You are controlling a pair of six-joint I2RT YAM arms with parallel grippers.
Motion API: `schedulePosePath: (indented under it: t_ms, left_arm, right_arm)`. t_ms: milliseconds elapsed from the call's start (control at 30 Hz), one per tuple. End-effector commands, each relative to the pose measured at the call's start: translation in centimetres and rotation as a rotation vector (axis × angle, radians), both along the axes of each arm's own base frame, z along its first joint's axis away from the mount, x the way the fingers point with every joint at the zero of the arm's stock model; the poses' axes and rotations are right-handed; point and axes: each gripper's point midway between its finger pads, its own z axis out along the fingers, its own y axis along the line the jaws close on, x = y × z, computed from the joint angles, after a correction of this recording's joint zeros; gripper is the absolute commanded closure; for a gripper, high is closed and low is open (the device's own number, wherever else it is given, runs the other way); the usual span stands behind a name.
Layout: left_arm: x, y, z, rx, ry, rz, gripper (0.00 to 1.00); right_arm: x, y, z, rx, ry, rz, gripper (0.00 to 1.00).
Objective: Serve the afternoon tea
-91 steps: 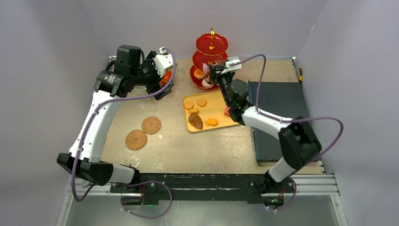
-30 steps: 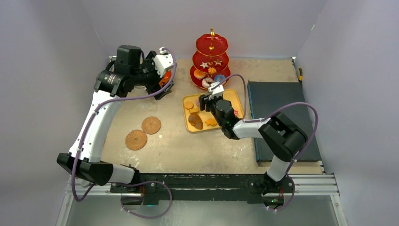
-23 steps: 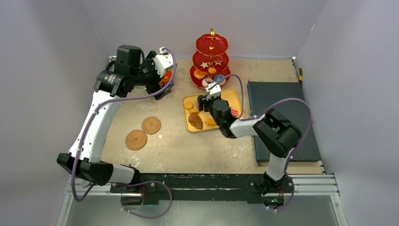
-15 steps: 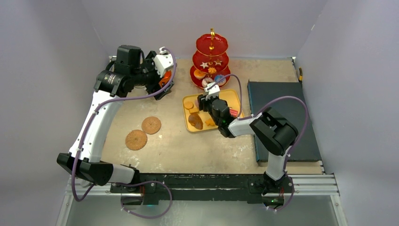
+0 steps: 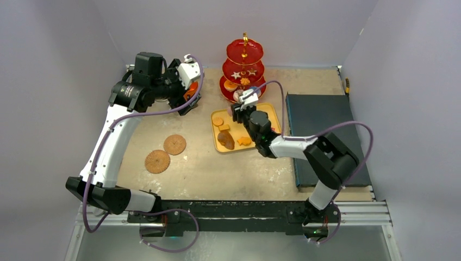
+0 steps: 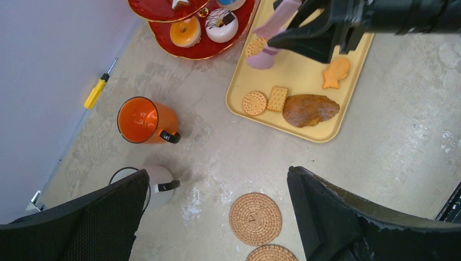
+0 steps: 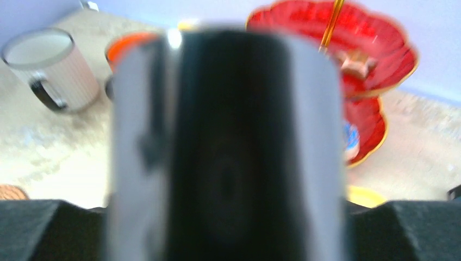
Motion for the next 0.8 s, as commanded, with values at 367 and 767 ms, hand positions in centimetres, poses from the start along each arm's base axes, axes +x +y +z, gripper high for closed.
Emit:
schedulePosePath:
  t_ms: [367, 767]
  left_arm:
    - [0.0, -0.2, 1.8, -0.017, -0.049, -0.014, 0.02]
    - [-0.1, -0.1, 1.8, -0.014, -0.051, -0.012, 0.02]
  right_arm:
    - [1.3, -5.0, 24.5, 0.238, -0.372, -0.035, 0.61]
    - [7.1, -9.8, 27.0, 0.238, -0.425, -0.160, 0.62]
